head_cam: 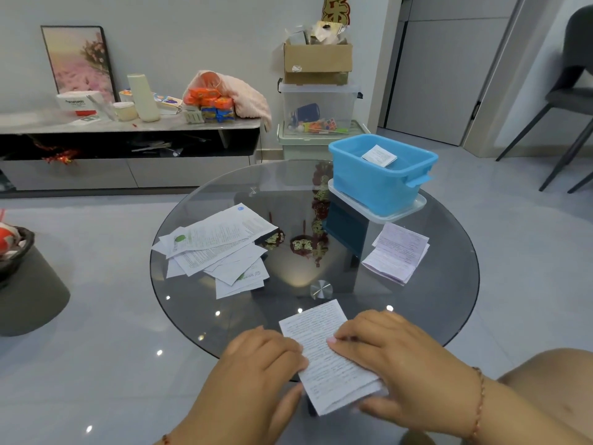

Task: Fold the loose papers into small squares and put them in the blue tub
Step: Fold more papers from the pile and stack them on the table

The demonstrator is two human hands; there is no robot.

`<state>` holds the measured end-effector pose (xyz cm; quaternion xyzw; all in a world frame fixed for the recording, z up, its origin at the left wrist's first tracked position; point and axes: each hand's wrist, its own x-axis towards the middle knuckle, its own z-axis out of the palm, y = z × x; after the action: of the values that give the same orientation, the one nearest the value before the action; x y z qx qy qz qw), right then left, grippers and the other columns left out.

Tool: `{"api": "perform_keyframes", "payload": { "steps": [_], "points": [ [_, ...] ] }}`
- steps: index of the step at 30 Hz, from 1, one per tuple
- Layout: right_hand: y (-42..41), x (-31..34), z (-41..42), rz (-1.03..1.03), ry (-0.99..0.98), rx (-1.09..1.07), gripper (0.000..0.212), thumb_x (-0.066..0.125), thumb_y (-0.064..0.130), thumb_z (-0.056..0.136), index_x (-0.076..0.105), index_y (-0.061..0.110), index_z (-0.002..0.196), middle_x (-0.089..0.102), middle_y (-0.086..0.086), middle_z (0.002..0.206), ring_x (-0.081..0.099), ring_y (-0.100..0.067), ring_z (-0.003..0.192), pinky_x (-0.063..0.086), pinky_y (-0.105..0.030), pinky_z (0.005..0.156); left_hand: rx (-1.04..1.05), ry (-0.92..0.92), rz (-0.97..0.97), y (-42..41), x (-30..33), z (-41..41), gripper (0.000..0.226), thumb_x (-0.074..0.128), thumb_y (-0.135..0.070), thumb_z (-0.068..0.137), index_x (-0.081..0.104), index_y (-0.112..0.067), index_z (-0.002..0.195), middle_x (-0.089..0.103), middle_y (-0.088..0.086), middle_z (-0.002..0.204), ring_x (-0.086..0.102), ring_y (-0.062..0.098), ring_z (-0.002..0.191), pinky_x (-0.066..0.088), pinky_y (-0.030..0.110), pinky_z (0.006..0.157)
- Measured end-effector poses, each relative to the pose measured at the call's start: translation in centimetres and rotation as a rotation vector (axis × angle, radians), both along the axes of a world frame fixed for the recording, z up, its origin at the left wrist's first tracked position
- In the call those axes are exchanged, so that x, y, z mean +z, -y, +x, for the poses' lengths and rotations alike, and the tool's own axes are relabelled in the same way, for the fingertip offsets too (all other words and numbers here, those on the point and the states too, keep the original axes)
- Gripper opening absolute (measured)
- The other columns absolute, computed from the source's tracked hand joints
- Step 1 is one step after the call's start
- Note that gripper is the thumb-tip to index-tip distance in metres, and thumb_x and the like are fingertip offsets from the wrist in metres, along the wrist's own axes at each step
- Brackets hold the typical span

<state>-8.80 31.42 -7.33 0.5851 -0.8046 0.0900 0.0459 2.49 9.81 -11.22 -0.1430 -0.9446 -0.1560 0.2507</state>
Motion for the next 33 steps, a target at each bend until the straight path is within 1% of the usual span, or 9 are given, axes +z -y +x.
{"api": "perform_keyframes", "payload": {
  "steps": [3,5,8,11,13,16,20,29,33],
  "points": [
    [0.5,-0.4,-0.6,-0.221,0.267,-0.028,0.027,0.062,0.044,0.077,0.071,0.032,0.1,0.06,0.02,0.1,0.052,0.003,0.093,0.042,-0.009,0.079,0.088,-0.058,0.196,-0.5,-0.7,0.1,0.013,0.061,-0.039,0.074,0.058,-0.036,0.086,0.062,-0.021,0.096,0.055,-0.002,0.091,0.038,0.03,0.097],
    [0.9,-0.4,-1.0,-0.283,0.412,-0.129,0.021,0.062,0.046,0.078,0.073,0.031,0.089,0.061,0.019,0.095,0.053,0.002,0.091,0.039,-0.007,0.077,0.174,-0.083,0.325,-1.1,-1.0,0.1,0.008,0.061,-0.042,0.075,0.058,-0.036,0.079,0.06,-0.024,0.093,0.054,-0.005,0.09,0.037,0.029,0.099],
    [1.6,-0.2,-1.3,-0.283,0.545,-0.272,0.014,0.069,0.043,0.079,0.067,0.03,0.075,0.058,0.013,0.084,0.053,0.0,0.084,0.037,-0.009,0.068,0.326,-0.102,0.397,-2.1,-1.0,-0.1,0.018,0.059,-0.048,0.074,0.059,-0.033,0.066,0.061,-0.023,0.09,0.052,-0.001,0.088,0.04,0.033,0.094],
    [2.4,-0.1,-1.3,-0.296,0.625,-0.38,0.003,0.072,0.038,0.078,0.071,0.037,0.081,0.055,0.014,0.081,0.054,0.002,0.077,0.042,-0.011,0.065,0.463,-0.088,0.415,-2.8,-0.6,-0.2,0.025,0.054,-0.053,0.071,0.057,-0.034,0.055,0.06,-0.021,0.093,0.046,0.0,0.09,0.037,0.028,0.082],
    [3.0,-0.5,-1.4,-0.282,0.586,-0.45,0.026,0.07,0.046,0.076,0.075,0.02,0.079,0.055,0.011,0.084,0.055,-0.004,0.079,0.047,-0.019,0.068,0.525,-0.066,0.431,-3.2,-0.5,-0.2,0.026,0.053,-0.056,0.069,0.054,-0.036,0.051,0.059,-0.021,0.094,0.045,0.002,0.092,0.035,0.03,0.078],
    [3.5,-0.7,-1.6,-0.289,0.487,-0.556,0.048,0.07,0.051,0.073,0.061,0.005,0.063,0.051,0.007,0.081,0.048,-0.008,0.076,0.04,-0.019,0.06,0.577,-0.018,0.435,-3.4,-0.5,-0.4,0.024,0.064,-0.05,0.064,0.049,-0.039,0.05,0.058,-0.022,0.095,0.05,0.008,0.091,0.035,0.034,0.078],
    [3.8,-0.8,-1.2,-0.294,0.4,-0.598,0.044,0.074,0.05,0.071,0.057,0.011,0.059,0.048,0.009,0.081,0.043,-0.005,0.078,0.034,-0.016,0.06,0.614,0.085,0.479,-3.3,-0.6,-0.5,0.033,0.085,-0.033,0.06,0.055,-0.034,0.048,0.055,-0.028,0.095,0.046,0.003,0.093,0.029,0.031,0.085],
    [4.2,-0.7,-0.9,-0.261,0.354,-0.626,0.043,0.067,0.05,0.078,0.058,0.01,0.066,0.047,0.009,0.086,0.041,-0.006,0.086,0.033,-0.013,0.062,0.657,0.149,0.47,-3.5,0.3,-0.9,0.033,0.085,-0.035,0.059,0.056,-0.031,0.045,0.049,-0.032,0.087,0.044,0.001,0.09,0.024,0.027,0.087],
    [4.4,-0.7,-0.9,-0.243,0.354,-0.645,0.043,0.067,0.052,0.077,0.059,0.011,0.067,0.047,0.011,0.086,0.041,-0.005,0.087,0.032,-0.011,0.064,0.607,0.11,0.435,-3.3,0.3,-0.9,0.044,0.087,-0.029,0.055,0.043,-0.035,0.06,0.048,-0.03,0.085,0.045,0.005,0.083,0.029,0.031,0.08]
  ]
}}
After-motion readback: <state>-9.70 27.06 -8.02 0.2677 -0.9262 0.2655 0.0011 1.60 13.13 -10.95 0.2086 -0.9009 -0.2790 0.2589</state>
